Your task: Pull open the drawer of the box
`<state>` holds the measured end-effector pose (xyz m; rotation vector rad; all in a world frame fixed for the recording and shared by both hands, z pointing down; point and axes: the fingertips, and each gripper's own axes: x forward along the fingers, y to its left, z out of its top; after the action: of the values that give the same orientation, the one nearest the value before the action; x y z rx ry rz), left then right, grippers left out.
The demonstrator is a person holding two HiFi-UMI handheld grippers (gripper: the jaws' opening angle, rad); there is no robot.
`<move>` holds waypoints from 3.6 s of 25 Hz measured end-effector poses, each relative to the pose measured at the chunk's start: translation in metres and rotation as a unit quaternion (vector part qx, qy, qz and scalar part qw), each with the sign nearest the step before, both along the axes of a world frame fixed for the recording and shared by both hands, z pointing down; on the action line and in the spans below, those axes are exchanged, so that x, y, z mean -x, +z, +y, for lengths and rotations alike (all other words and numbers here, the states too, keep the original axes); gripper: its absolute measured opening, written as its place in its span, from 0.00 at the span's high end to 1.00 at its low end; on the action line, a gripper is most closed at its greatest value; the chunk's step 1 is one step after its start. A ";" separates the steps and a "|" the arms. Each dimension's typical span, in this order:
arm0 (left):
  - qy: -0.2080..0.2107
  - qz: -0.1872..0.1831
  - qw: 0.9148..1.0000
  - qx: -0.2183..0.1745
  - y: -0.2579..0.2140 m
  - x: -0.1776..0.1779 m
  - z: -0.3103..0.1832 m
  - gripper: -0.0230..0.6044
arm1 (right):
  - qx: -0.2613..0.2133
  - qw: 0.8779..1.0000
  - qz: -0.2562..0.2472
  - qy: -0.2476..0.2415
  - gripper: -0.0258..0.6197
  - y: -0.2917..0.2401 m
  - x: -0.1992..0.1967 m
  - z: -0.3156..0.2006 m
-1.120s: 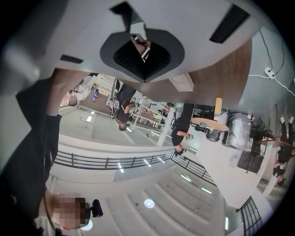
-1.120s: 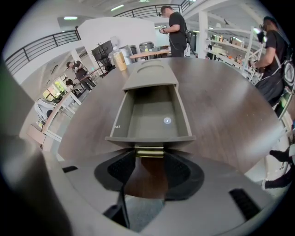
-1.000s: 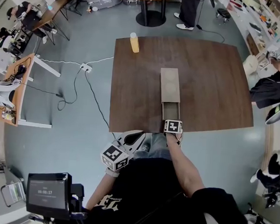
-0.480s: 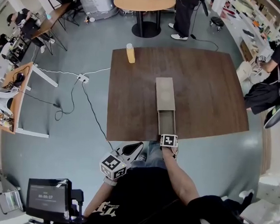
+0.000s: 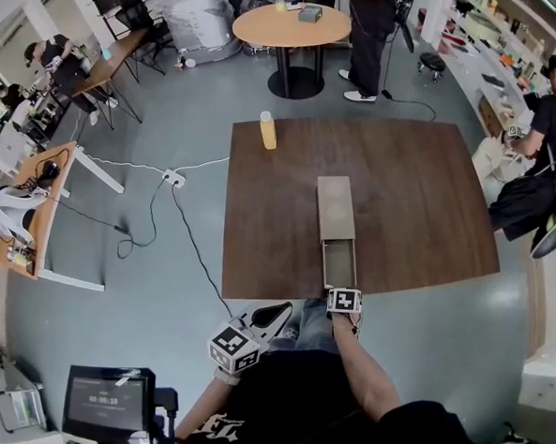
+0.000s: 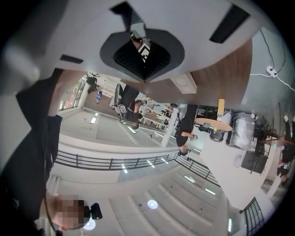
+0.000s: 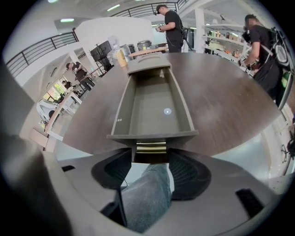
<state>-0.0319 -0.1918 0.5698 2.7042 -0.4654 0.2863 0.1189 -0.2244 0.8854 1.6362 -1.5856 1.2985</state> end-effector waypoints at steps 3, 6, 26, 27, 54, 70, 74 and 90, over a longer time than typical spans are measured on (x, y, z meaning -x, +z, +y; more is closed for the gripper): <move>0.000 0.004 1.000 -0.001 -0.002 0.001 0.003 0.96 | 0.012 1.000 0.009 0.003 0.59 -0.004 -0.004 0.013; 0.003 0.008 1.000 0.000 -0.001 0.001 0.004 0.96 | 0.019 0.999 0.031 0.013 0.59 -0.010 -0.017 0.024; 0.047 0.015 0.999 0.012 0.008 -0.004 0.028 0.96 | -0.210 0.969 0.125 -0.019 0.98 -0.173 -0.006 0.038; 0.049 0.016 0.999 0.012 0.009 -0.005 0.030 0.96 | -0.217 0.968 0.126 -0.024 0.98 -0.179 -0.003 0.038; 0.063 0.028 0.997 0.019 0.007 -0.011 0.056 0.96 | -0.277 0.951 0.131 -0.051 0.98 -0.240 0.013 0.063; 0.061 0.022 0.998 -0.010 -0.004 -0.031 0.074 0.96 | -0.301 0.941 0.121 -0.091 0.98 -0.258 0.009 0.085; 0.068 0.021 0.997 -0.013 -0.014 -0.041 0.085 0.96 | -0.309 0.939 0.112 -0.097 0.98 -0.273 0.004 0.098; 0.113 0.029 0.993 0.010 -0.015 -0.072 0.253 0.96 | -0.305 0.942 0.100 -0.093 0.98 -0.280 -0.013 0.260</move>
<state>0.0402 0.0610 0.5547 2.7388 -0.1379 0.2709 0.1319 0.0352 0.6052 1.8278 -2.0766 0.5383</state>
